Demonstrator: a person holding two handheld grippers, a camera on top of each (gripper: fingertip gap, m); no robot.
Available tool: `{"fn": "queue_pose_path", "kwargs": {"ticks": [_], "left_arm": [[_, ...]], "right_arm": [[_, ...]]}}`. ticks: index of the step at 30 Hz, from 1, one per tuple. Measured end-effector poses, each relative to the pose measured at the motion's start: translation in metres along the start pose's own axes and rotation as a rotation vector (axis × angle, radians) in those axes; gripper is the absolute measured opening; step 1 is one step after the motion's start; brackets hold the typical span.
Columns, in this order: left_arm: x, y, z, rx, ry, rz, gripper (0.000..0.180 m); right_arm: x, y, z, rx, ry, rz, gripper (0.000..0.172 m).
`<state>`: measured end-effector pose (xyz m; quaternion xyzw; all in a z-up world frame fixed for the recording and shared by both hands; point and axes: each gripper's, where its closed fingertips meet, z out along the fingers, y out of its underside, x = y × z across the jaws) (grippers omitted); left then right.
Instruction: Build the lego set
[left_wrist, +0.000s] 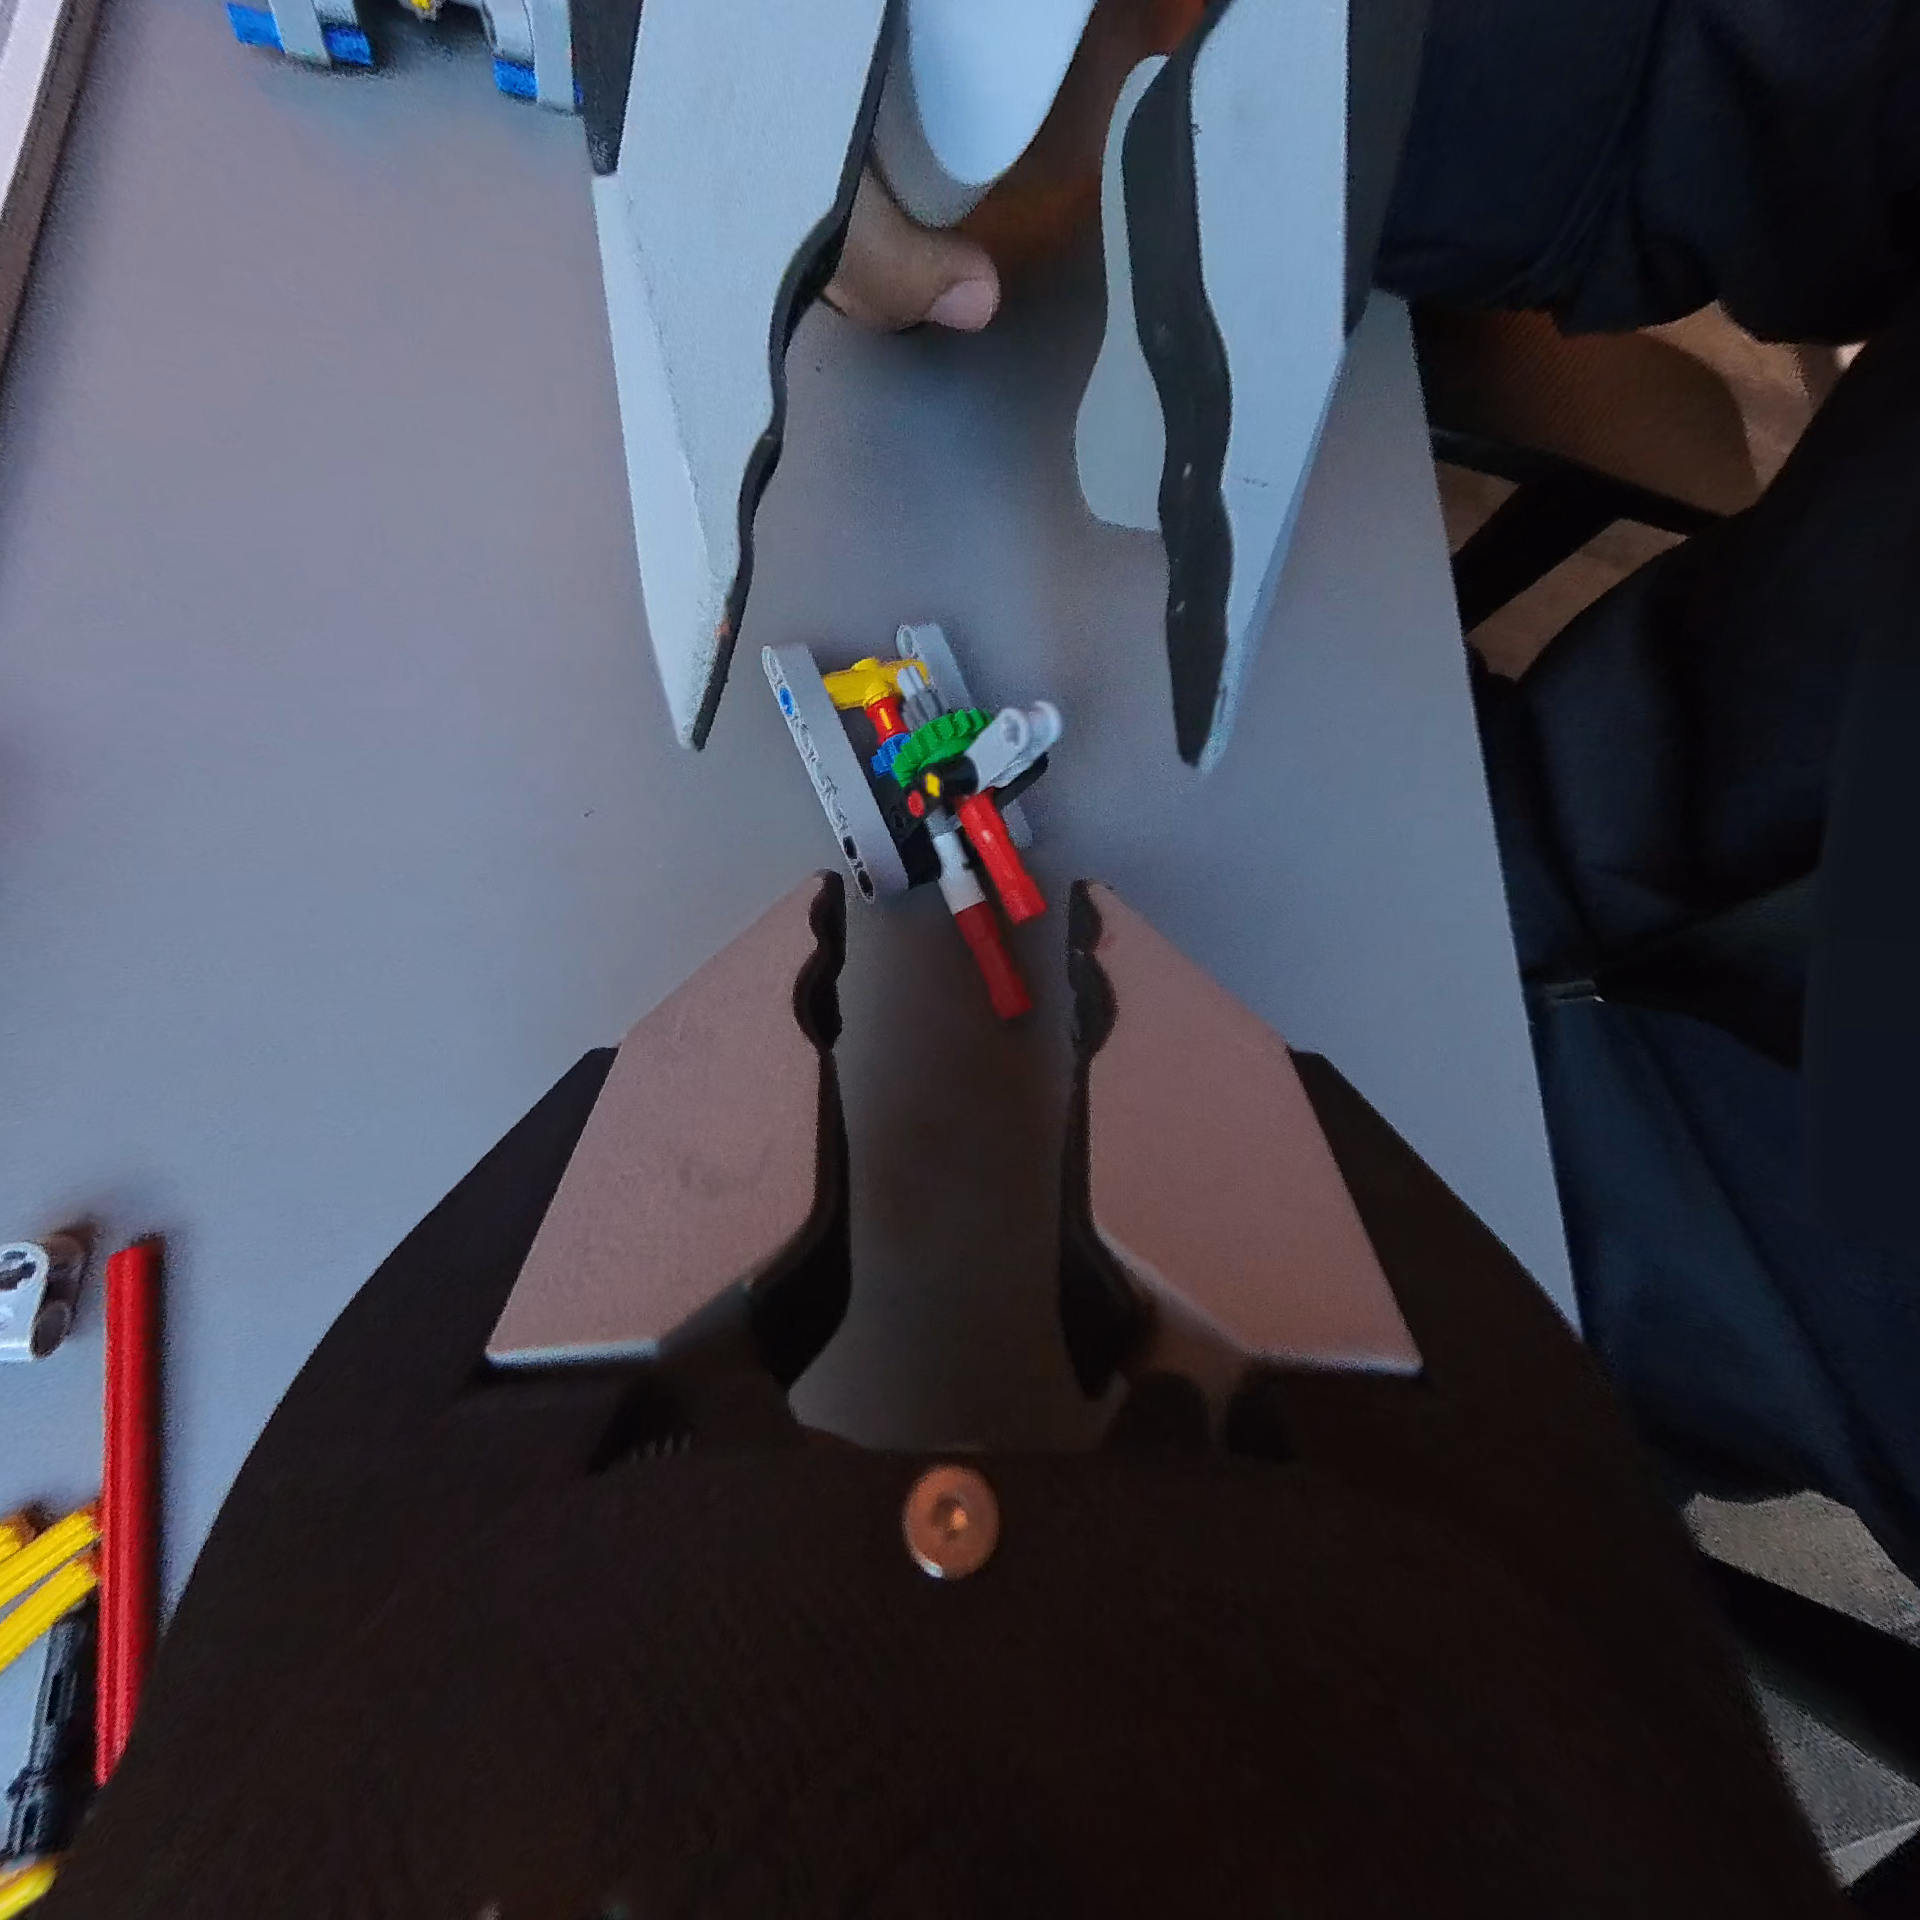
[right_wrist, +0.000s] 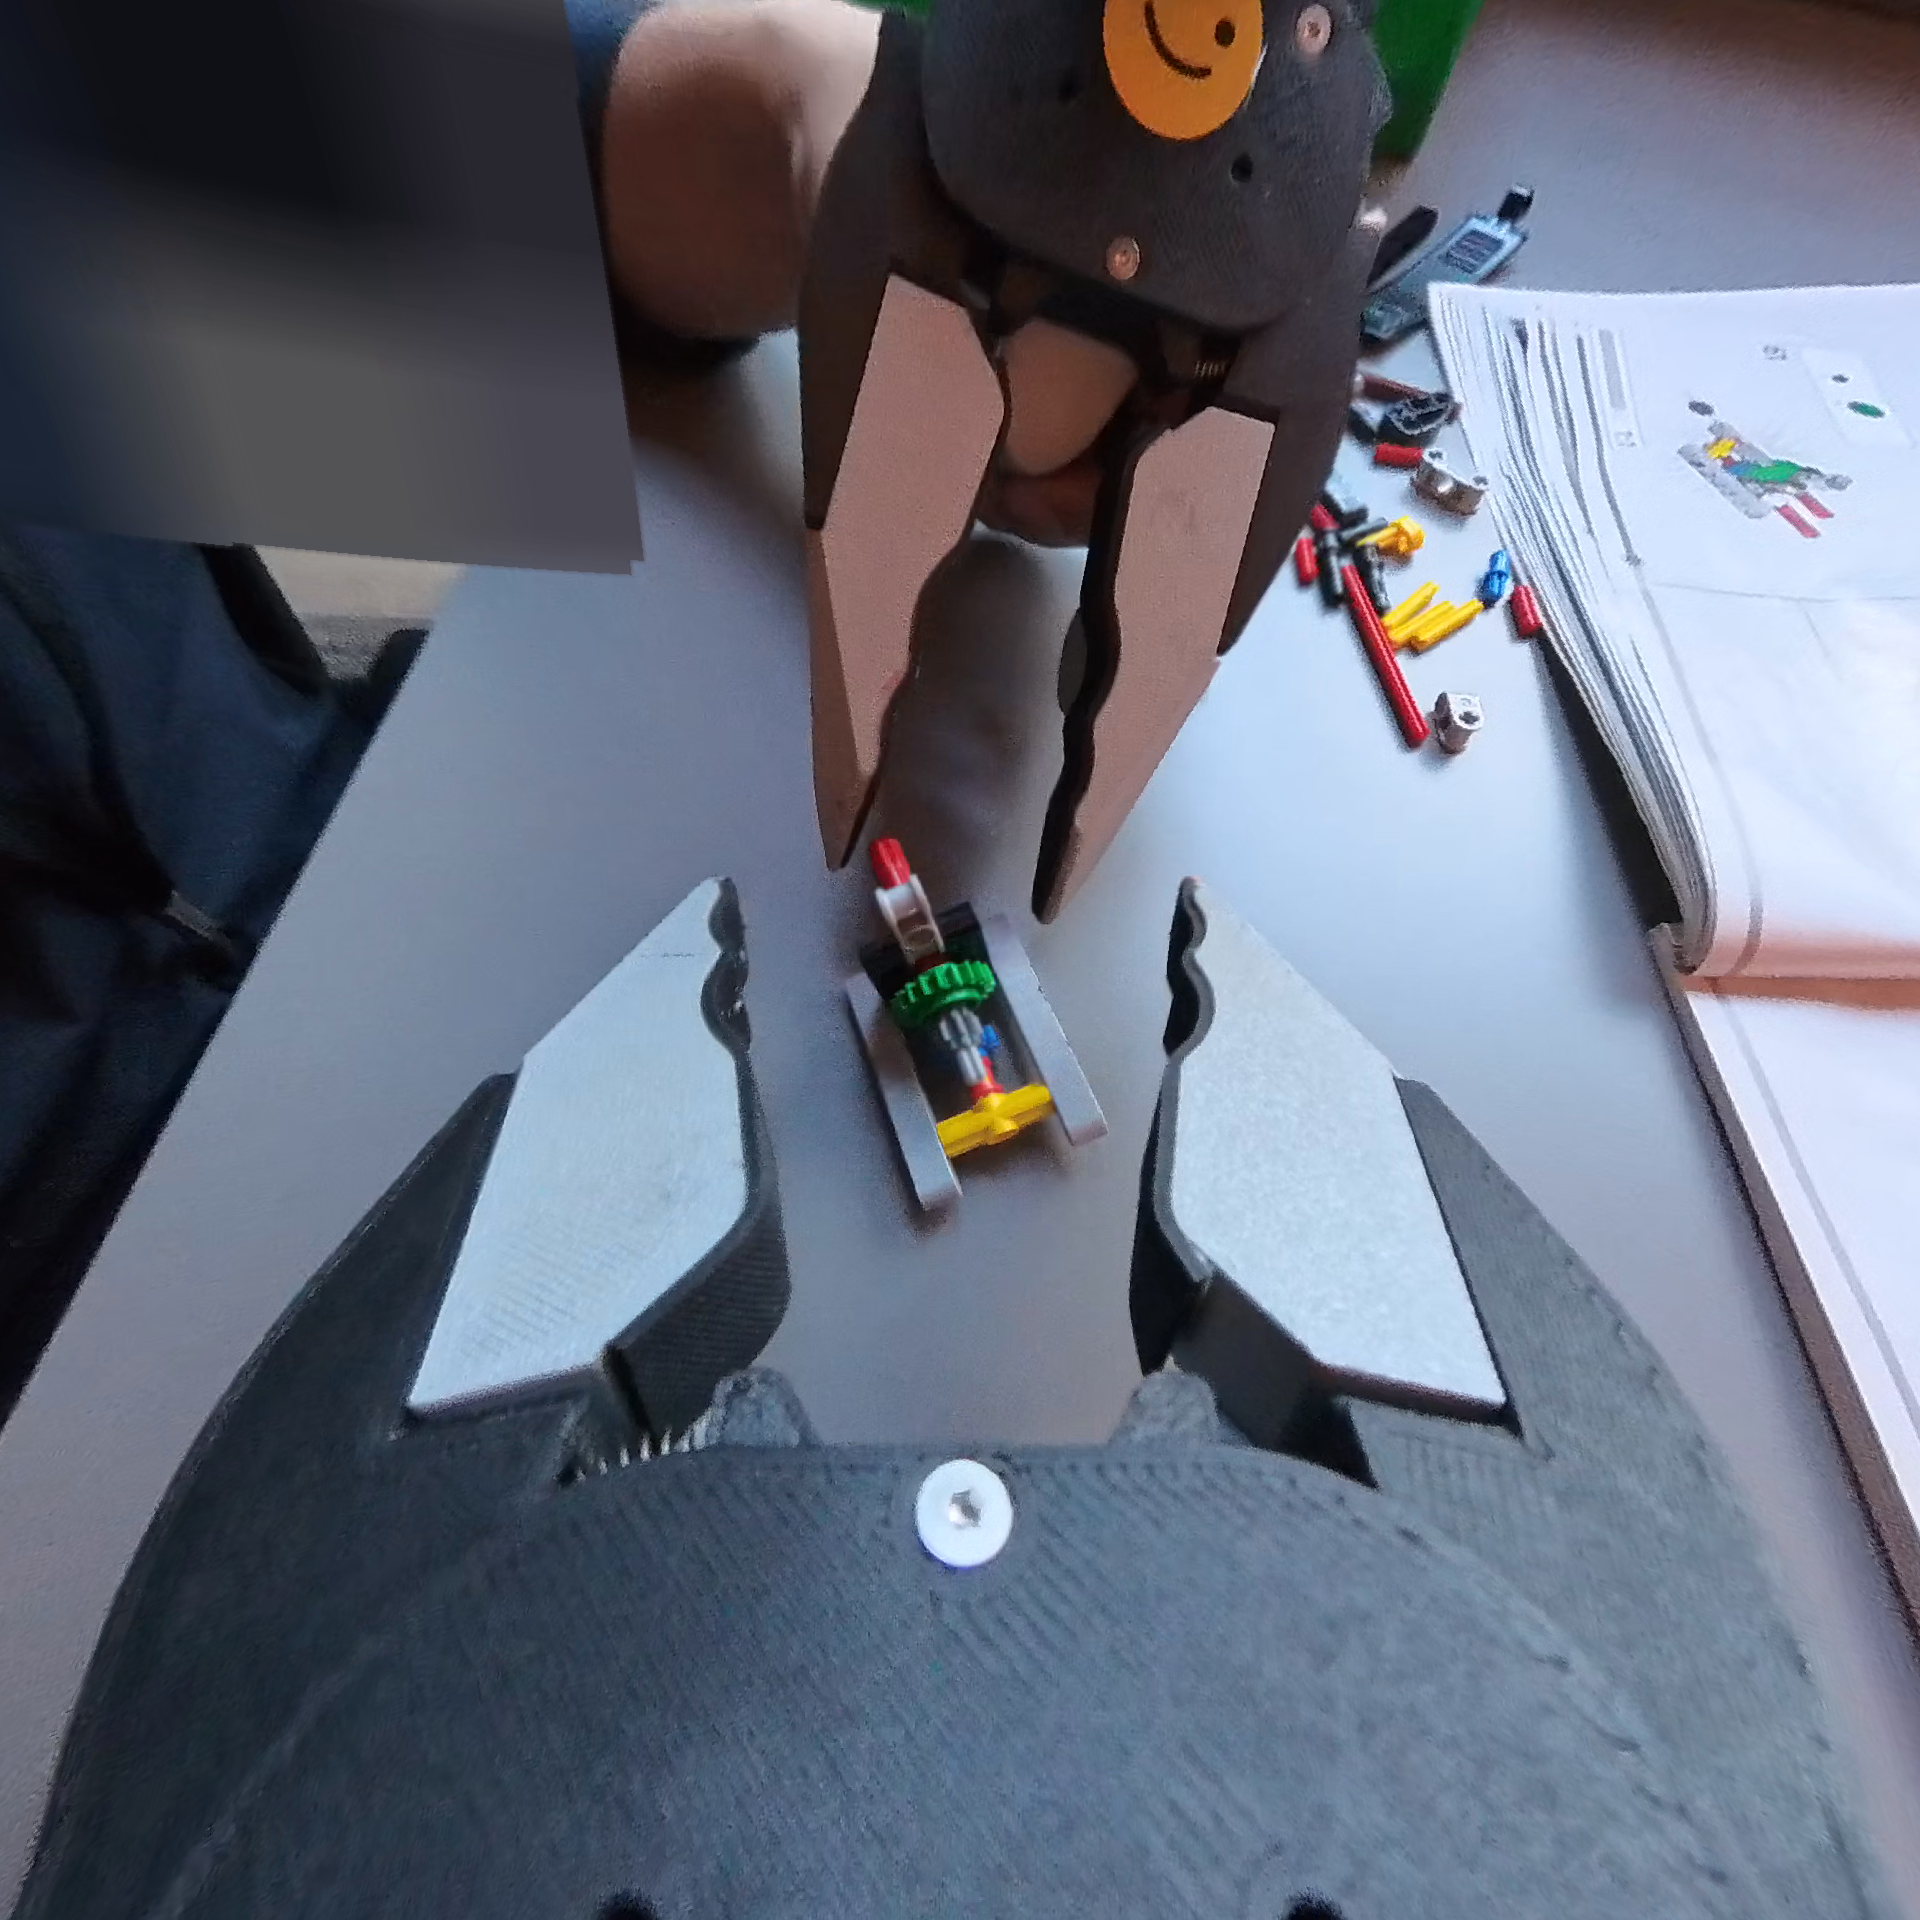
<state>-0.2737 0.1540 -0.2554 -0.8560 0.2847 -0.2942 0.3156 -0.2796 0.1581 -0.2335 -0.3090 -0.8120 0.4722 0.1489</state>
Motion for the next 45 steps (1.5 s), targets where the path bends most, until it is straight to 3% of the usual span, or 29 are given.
{"fn": "queue_pose_path", "kwargs": {"ticks": [7,16,20,27,35,38,42,45], "left_arm": [[-0.003,-0.006,-0.021,0.07,-0.014,-0.009,0.051],[-0.013,0.009,-0.038,0.079,-0.007,-0.053,0.055],[-0.011,0.018,-0.029,0.012,-0.038,0.025,0.058],[-0.013,0.027,-0.009,-0.091,-0.183,0.275,0.065],[-0.005,0.022,0.0,-0.064,-0.146,0.3,0.059],[-0.002,0.022,-0.001,-0.062,-0.134,0.343,0.048],[-0.011,0.025,-0.014,-0.075,-0.206,0.437,0.041],[-0.013,0.023,-0.012,-0.053,-0.182,0.386,0.042]], "right_arm": [[0.005,0.022,-0.01,-0.101,0.022,-0.009,0.079],[0.017,0.036,-0.028,-0.124,0.047,0.048,0.078],[0.015,0.048,-0.032,-0.17,0.033,0.063,0.077],[0.006,0.052,-0.033,-0.211,0.01,0.043,0.051],[-0.007,0.053,-0.016,-0.224,-0.046,0.012,0.044],[-0.006,0.052,-0.015,-0.214,-0.049,0.013,0.043],[-0.005,0.052,-0.016,-0.208,-0.048,0.021,0.044],[-0.006,0.05,-0.013,-0.193,-0.059,0.027,0.044]]}}
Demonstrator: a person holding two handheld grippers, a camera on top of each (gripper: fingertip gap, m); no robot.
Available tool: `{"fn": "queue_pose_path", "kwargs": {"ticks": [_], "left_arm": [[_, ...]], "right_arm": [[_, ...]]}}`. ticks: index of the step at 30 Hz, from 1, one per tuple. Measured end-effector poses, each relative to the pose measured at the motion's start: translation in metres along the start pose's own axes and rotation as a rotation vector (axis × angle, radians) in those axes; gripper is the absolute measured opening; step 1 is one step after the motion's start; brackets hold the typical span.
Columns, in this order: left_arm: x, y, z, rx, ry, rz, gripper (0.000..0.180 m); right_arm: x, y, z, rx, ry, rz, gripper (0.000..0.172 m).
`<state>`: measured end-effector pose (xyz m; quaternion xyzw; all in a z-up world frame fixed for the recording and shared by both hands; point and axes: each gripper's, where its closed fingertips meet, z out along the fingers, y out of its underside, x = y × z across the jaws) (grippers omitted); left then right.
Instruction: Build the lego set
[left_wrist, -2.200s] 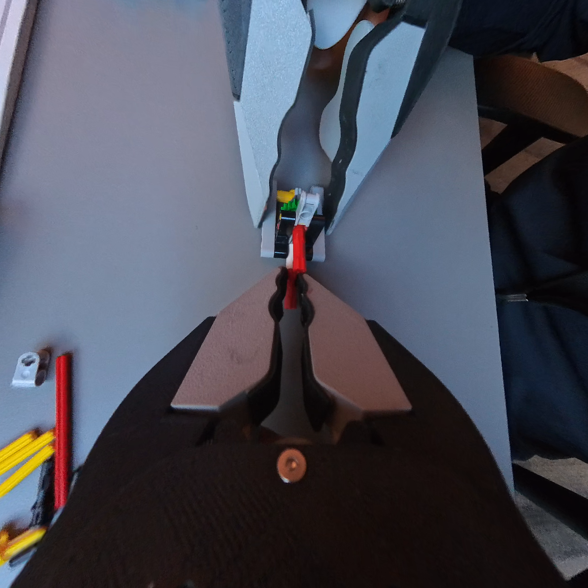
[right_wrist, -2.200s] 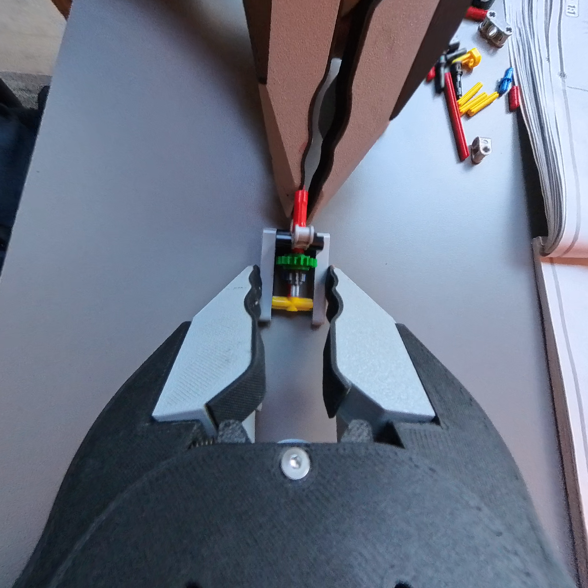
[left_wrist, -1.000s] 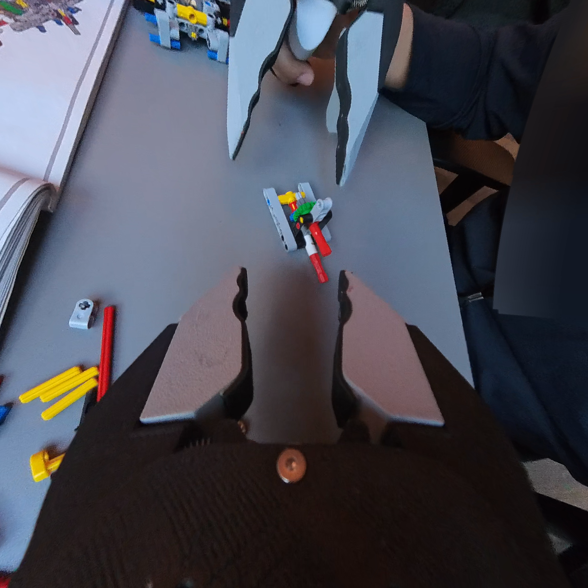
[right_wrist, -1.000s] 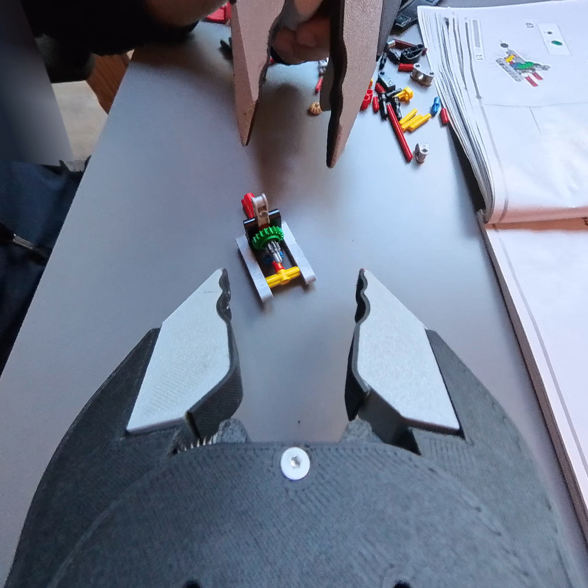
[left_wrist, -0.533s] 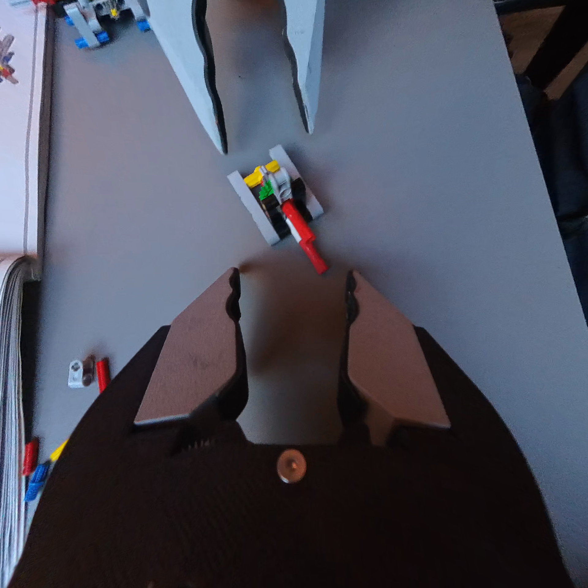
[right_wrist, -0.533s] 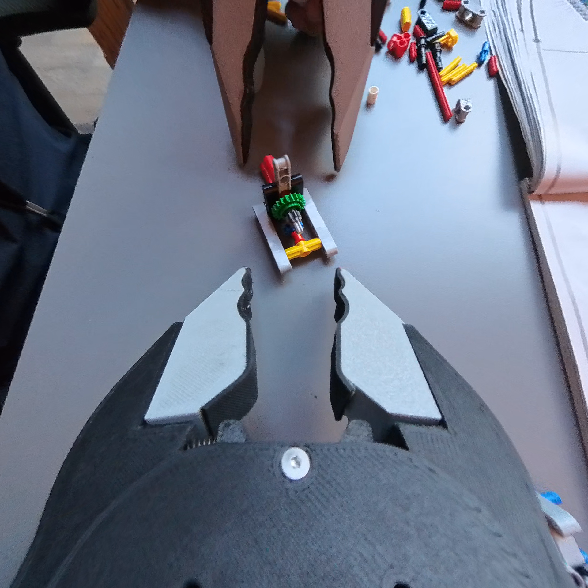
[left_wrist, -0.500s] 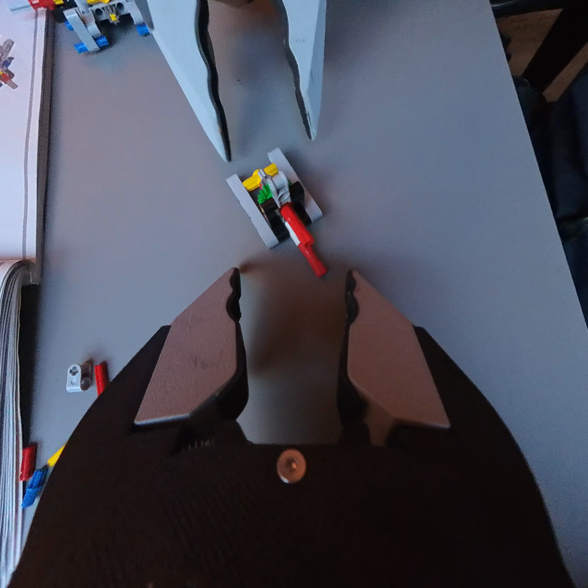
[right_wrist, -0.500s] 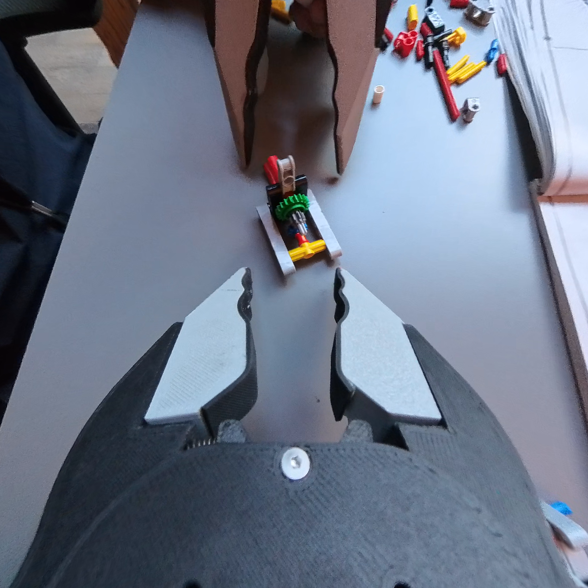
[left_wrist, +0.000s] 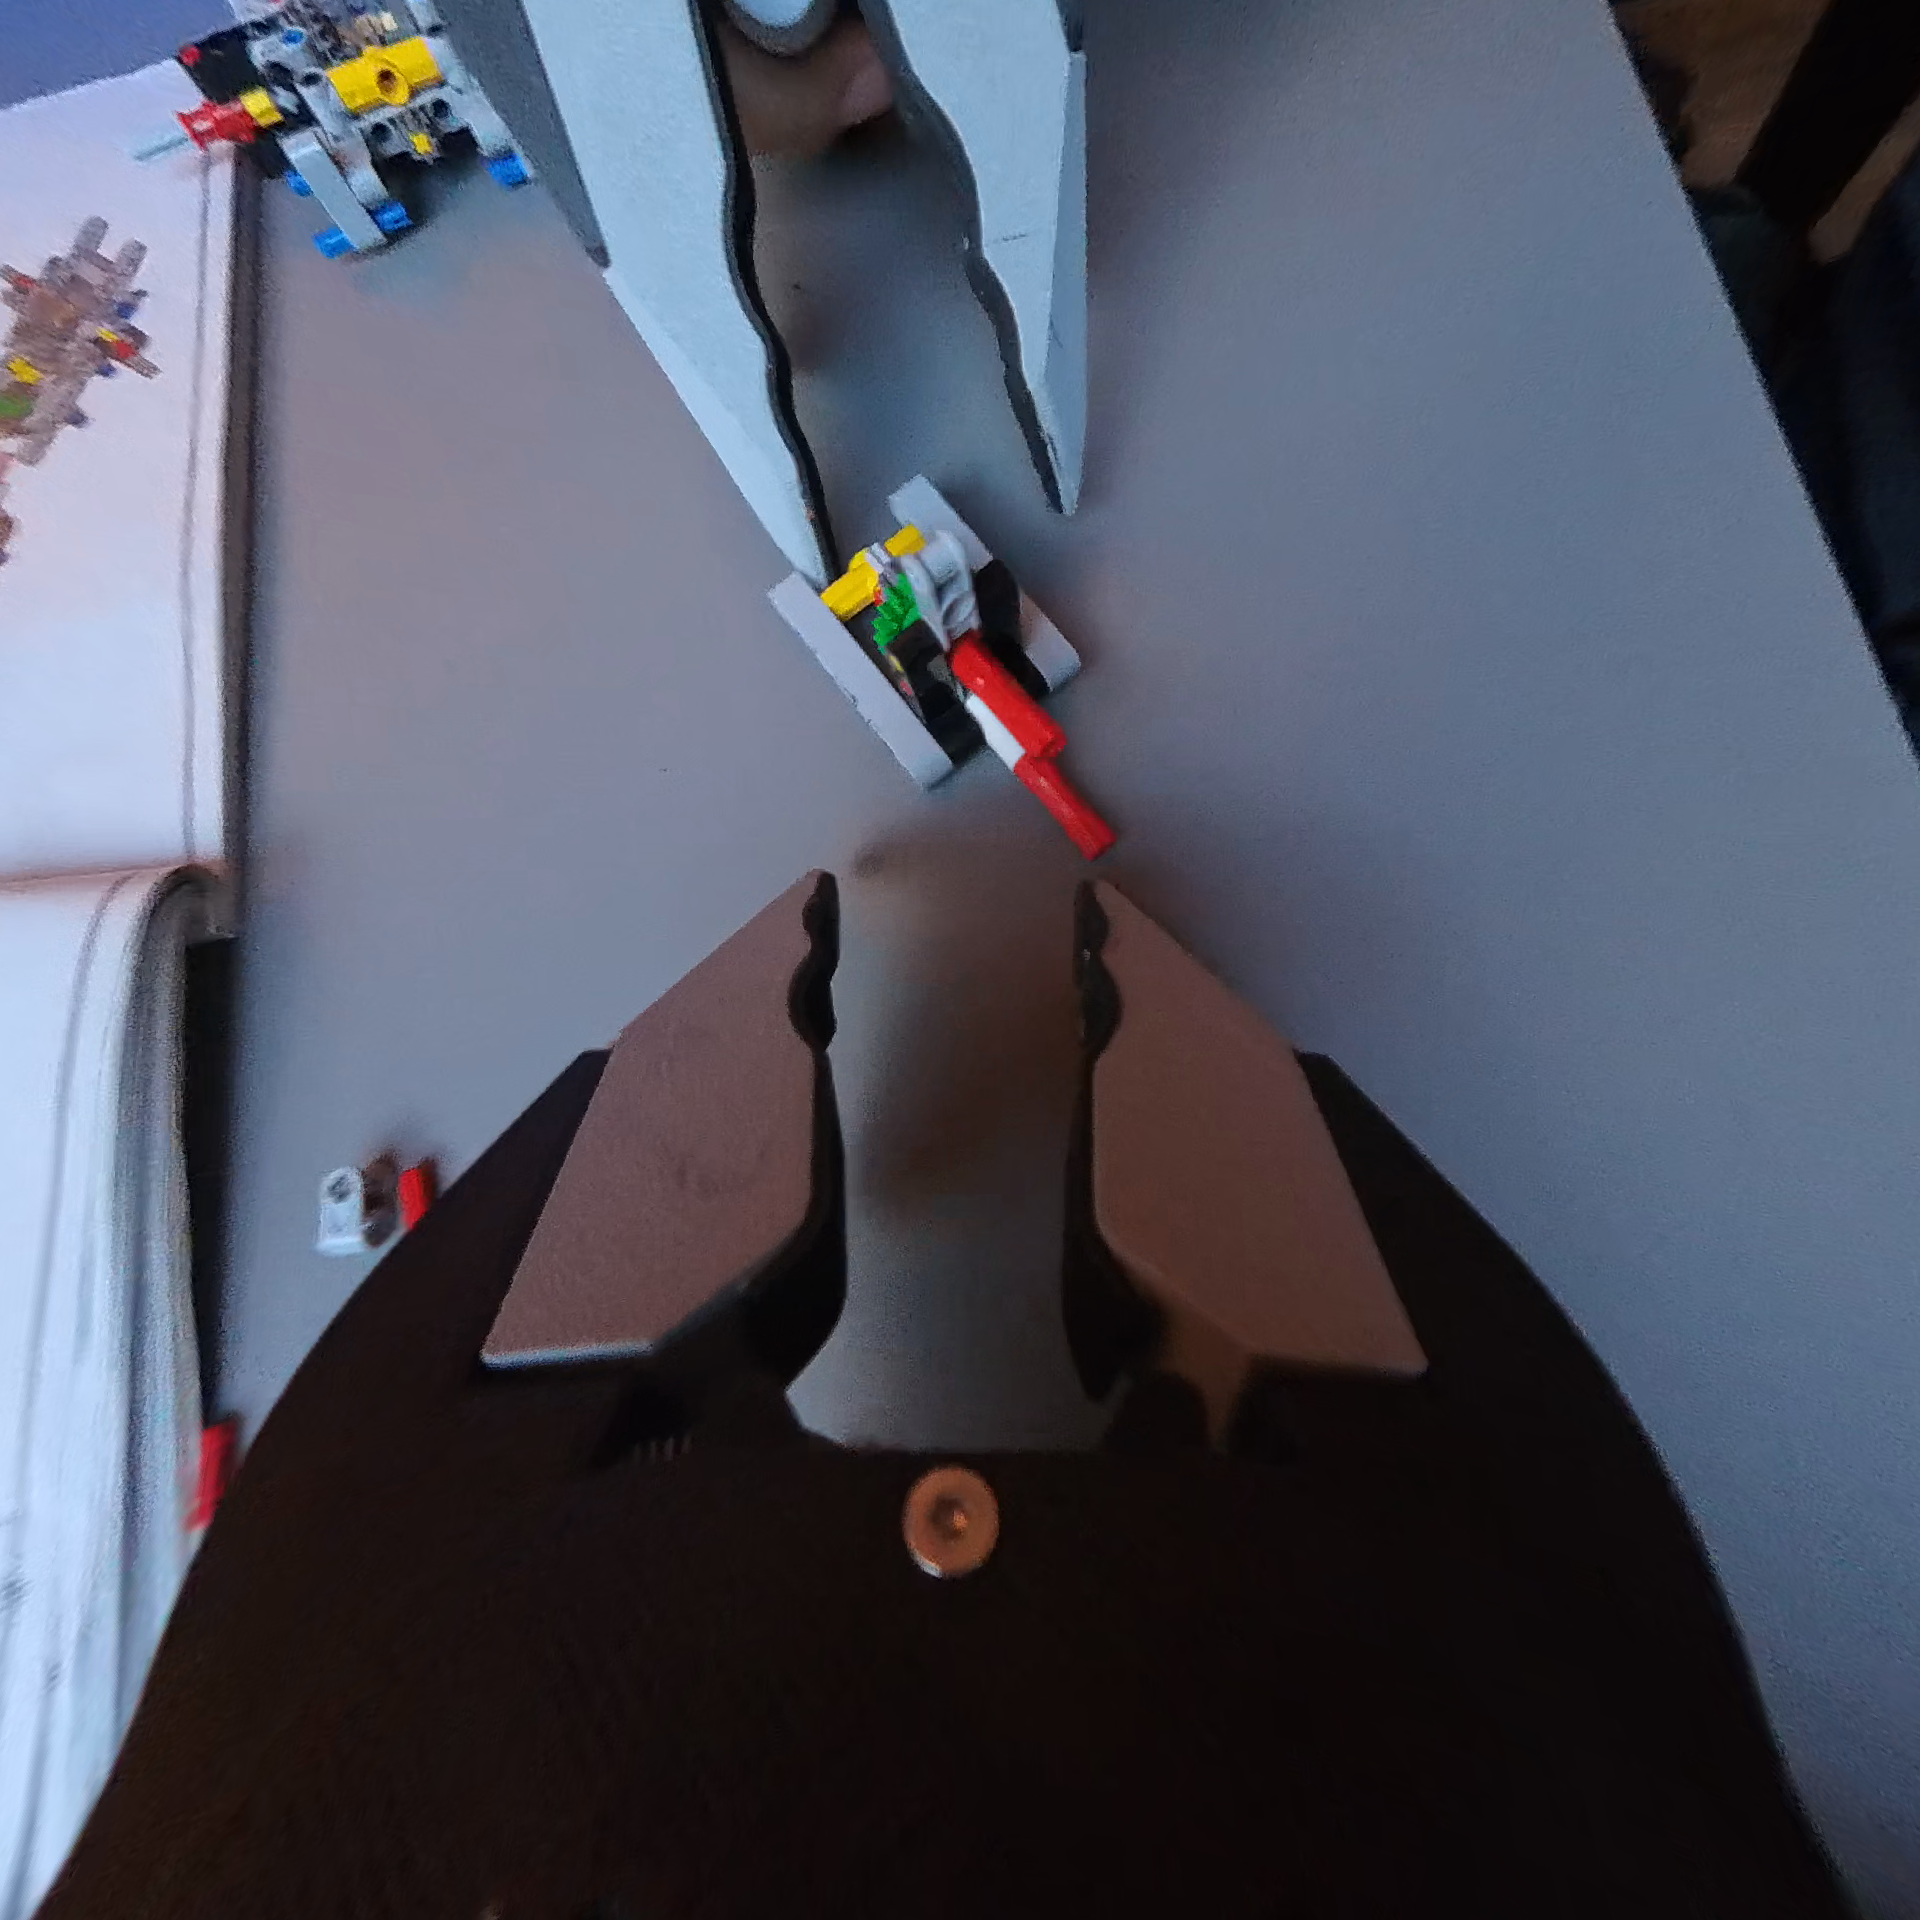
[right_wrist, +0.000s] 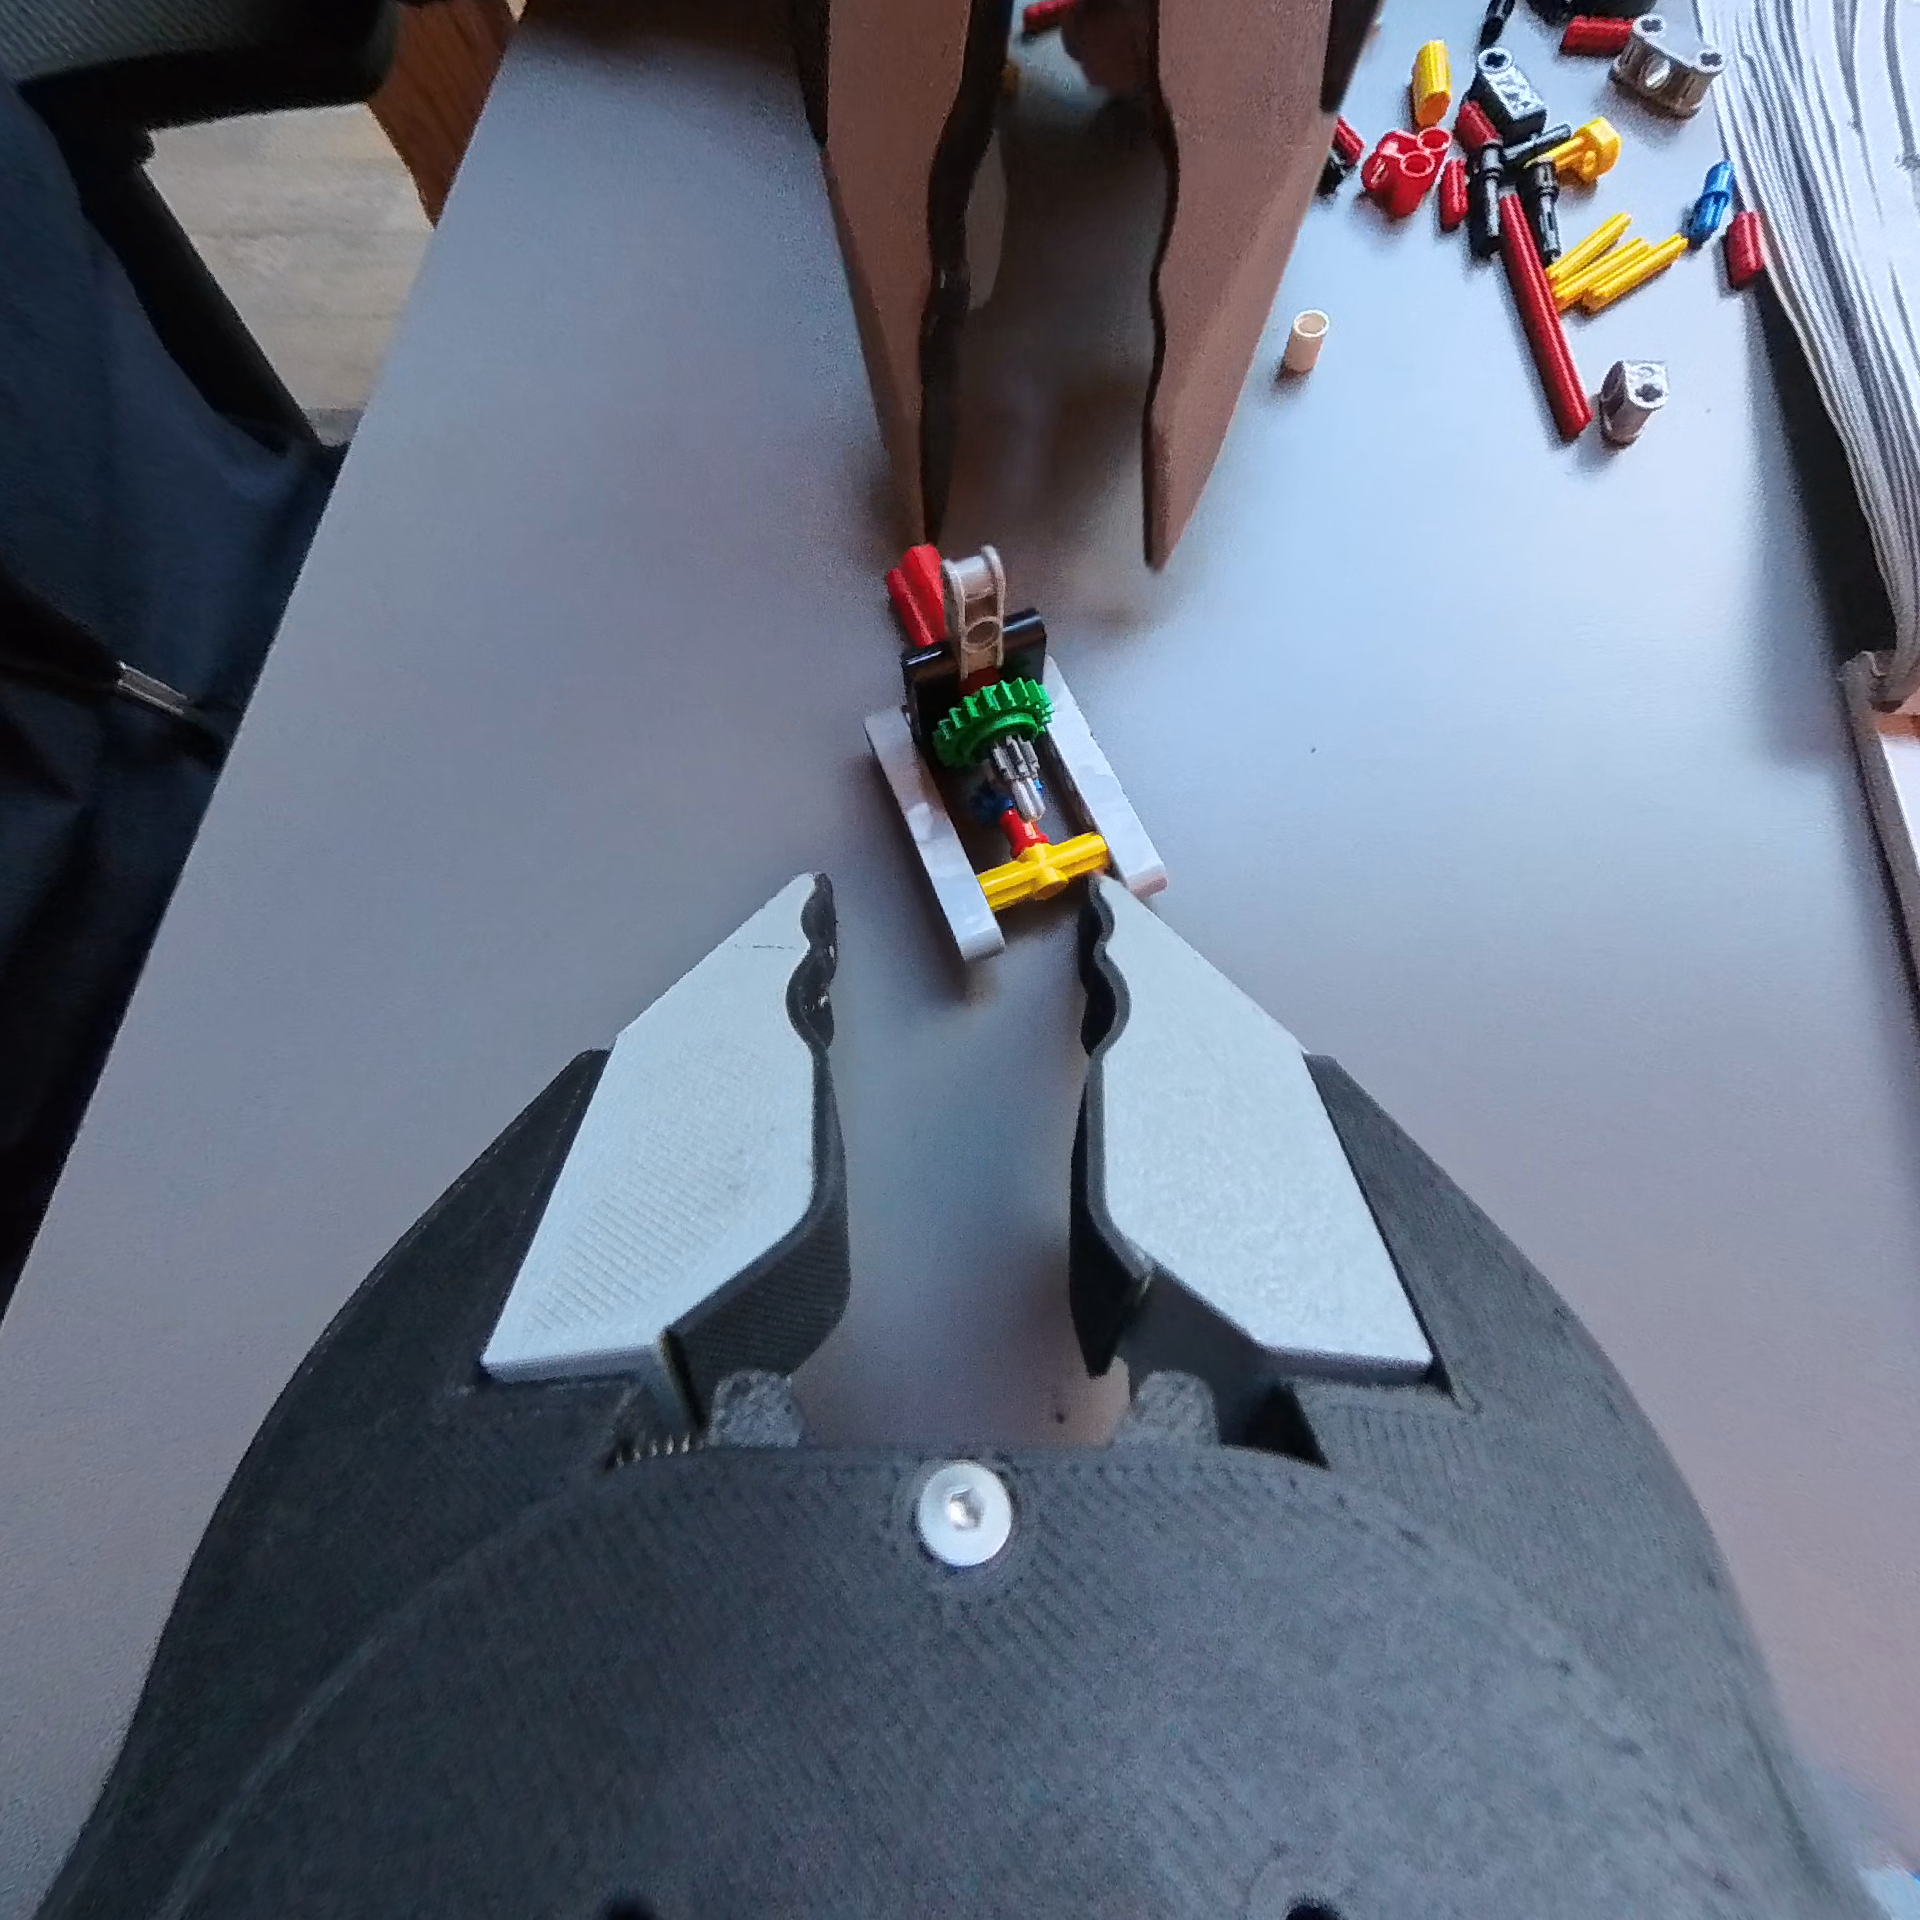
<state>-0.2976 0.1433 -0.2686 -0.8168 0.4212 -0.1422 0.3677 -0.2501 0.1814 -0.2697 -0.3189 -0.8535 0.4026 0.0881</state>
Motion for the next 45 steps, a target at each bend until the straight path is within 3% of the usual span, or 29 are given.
{"fn": "queue_pose_path", "kwargs": {"ticks": [10,22,26,29,45], "left_arm": [[0.018,0.0,0.003,-0.003,0.118,-0.015,0.049],[0.019,-0.007,0.009,0.0,0.122,-0.01,0.048],[0.023,-0.006,0.009,-0.002,0.133,-0.007,0.057],[0.018,-0.007,0.01,-0.001,0.111,-0.027,0.051],[0.03,-0.013,0.017,-0.012,0.115,-0.016,0.08]], "right_arm": [[-0.001,-0.004,0.005,0.005,0.0,-0.006,0.045],[-0.002,-0.008,0.009,0.006,-0.001,-0.016,0.047],[-0.002,-0.008,0.009,0.007,-0.002,-0.016,0.046],[-0.002,-0.008,0.009,0.006,-0.001,-0.018,0.047],[-0.003,-0.01,0.012,0.005,-0.004,-0.025,0.045]]}}
